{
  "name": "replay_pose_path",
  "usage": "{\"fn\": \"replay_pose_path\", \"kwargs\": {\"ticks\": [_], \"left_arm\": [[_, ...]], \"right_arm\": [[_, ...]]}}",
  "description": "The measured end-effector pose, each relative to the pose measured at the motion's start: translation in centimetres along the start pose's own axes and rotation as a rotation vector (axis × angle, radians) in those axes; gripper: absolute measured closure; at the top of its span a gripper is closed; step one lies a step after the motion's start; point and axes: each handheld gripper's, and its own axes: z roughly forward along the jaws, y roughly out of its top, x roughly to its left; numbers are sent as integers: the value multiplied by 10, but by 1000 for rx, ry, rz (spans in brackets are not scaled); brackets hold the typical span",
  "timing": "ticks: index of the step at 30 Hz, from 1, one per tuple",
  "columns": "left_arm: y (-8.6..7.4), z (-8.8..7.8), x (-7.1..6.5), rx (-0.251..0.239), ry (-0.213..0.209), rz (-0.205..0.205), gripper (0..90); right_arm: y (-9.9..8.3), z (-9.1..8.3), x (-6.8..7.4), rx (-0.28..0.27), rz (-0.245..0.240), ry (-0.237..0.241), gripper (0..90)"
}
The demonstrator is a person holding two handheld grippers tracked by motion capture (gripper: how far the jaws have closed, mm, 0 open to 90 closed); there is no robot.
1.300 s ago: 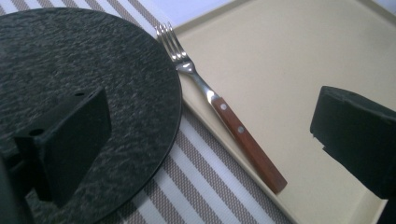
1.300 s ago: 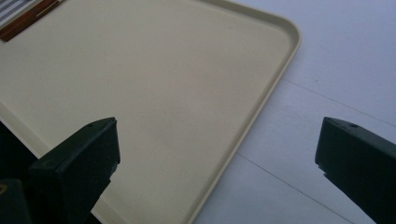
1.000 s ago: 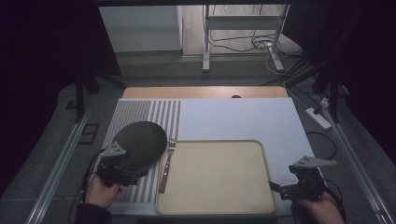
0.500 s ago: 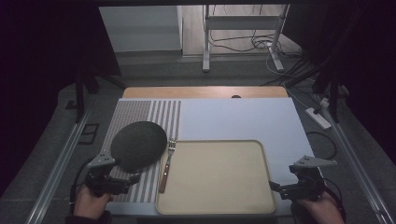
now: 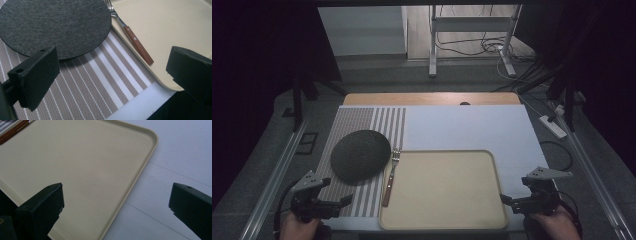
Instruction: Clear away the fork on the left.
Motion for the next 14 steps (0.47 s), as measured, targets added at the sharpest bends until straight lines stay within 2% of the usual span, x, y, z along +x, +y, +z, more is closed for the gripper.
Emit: {"fn": "replay_pose_path", "kwargs": {"ticks": [8,14], "left_arm": [[-7,-6,-2,-8,21,-4,0],[-6,-5,-2,6,24,-7,0]], "right_arm": [[0,1,1,4,-9,-5,4],[0,1,1,7,-13,-8,5]]}}
